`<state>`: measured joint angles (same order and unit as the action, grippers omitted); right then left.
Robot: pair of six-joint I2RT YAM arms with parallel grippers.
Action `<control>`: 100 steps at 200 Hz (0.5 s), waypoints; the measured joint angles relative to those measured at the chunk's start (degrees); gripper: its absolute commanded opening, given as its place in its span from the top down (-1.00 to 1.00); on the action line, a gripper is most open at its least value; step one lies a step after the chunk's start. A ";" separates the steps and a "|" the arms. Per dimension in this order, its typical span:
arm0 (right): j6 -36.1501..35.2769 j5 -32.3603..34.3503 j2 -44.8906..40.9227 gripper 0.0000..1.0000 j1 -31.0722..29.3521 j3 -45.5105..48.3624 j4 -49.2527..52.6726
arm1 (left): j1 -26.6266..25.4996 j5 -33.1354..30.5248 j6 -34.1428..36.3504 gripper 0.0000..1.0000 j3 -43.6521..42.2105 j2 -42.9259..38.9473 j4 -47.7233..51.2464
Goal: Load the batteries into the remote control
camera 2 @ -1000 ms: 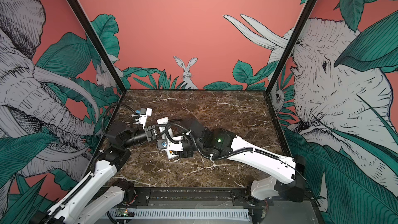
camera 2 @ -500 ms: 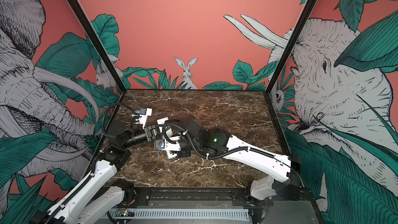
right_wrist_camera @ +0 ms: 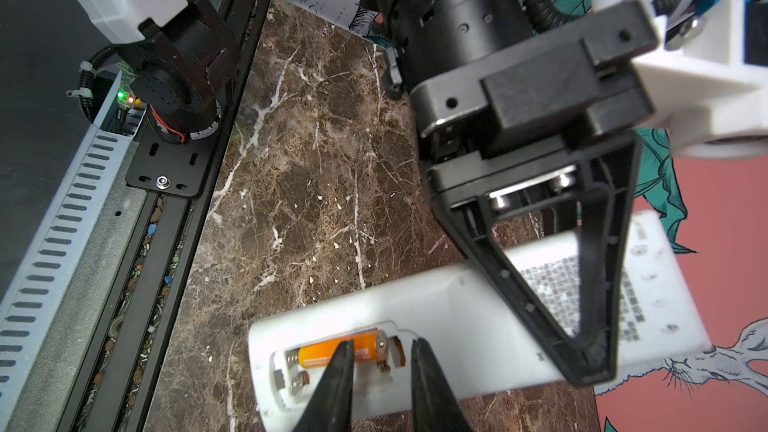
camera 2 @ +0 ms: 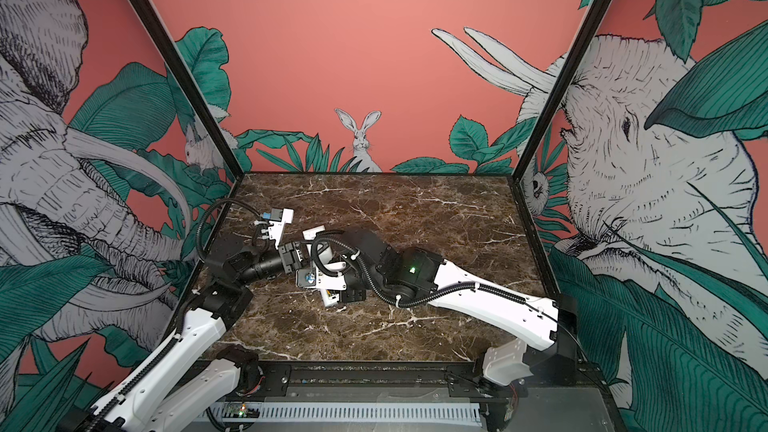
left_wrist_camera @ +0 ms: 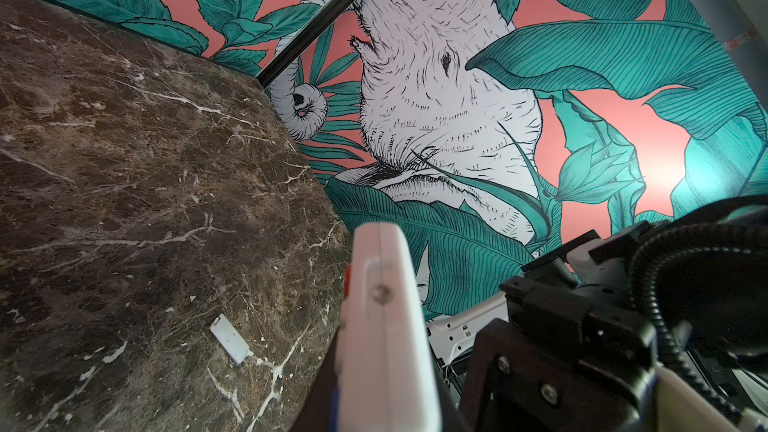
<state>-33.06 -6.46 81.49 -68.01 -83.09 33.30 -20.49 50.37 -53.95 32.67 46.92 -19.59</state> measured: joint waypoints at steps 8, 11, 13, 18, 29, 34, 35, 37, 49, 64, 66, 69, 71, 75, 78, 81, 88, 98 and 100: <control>0.00 0.00 0.09 0.53 0.00 0.13 -0.07 | 0.00 0.00 0.00 1.00 0.00 0.00 0.00; 0.00 0.02 0.11 0.53 0.00 0.24 -0.13 | 0.00 0.00 0.00 1.00 0.00 0.00 0.00; -0.02 0.02 0.11 0.53 0.00 0.28 -0.17 | 0.00 0.00 0.00 1.00 0.00 0.00 0.00; 0.00 0.00 0.13 0.54 0.00 0.50 -0.31 | 0.00 0.02 0.00 1.00 0.00 0.00 0.00; -0.04 0.02 0.24 0.56 0.00 0.98 -0.66 | 0.00 0.02 0.04 1.00 0.00 0.00 0.07; -0.07 0.02 0.31 0.57 0.00 1.25 -0.85 | 0.00 0.02 0.09 1.00 0.00 -0.02 0.13; -0.09 0.02 0.33 0.57 0.00 1.29 -0.90 | 0.00 0.02 0.09 1.00 0.00 -0.02 0.15; -0.09 0.02 0.35 0.58 0.00 1.40 -0.94 | 0.00 0.02 0.13 1.00 0.00 -0.02 0.20; -0.20 0.00 0.59 0.60 0.00 1.90 -1.29 | 0.00 -0.04 0.59 1.00 0.00 -0.11 0.72; -0.20 0.00 0.85 0.63 0.00 2.27 -1.57 | 0.00 -0.09 1.07 1.00 0.00 -0.11 1.70; -0.20 0.00 0.85 0.63 0.00 2.32 -1.62 | 0.00 -0.09 1.11 1.00 0.00 -0.11 1.81; -0.20 0.00 0.90 0.63 0.00 2.36 -1.68 | 0.00 -0.09 1.18 1.00 0.00 -0.11 2.05; -0.20 0.00 0.90 0.64 0.00 2.38 -1.70 | 0.00 -0.09 1.20 1.00 0.00 -0.11 2.16; -0.20 0.00 0.94 0.64 0.00 2.43 -1.75 | 0.02 -0.09 1.29 1.00 0.00 -0.11 2.32; -0.20 0.00 0.96 0.65 0.00 2.43 -1.77 | 0.02 -0.09 1.31 1.00 0.00 -0.11 2.47; -0.20 0.00 0.98 0.65 0.00 2.43 -1.77 | 0.02 -0.13 1.38 1.00 0.00 -0.11 2.58; -0.20 0.00 1.07 0.66 0.00 2.43 -1.79 | 0.02 -0.17 1.49 1.00 0.00 -0.11 2.80; -0.20 0.00 1.16 0.69 0.00 2.49 -1.86 | 0.02 -0.24 1.62 1.00 0.00 -0.11 3.08; -0.20 0.00 1.16 0.69 0.00 2.49 -1.88 | 0.02 -0.24 1.64 1.00 0.00 -0.11 3.10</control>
<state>-33.26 -6.46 82.65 -68.01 -80.60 31.42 -20.47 50.13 -52.31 32.67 46.81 -16.49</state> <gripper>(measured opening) 0.168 0.203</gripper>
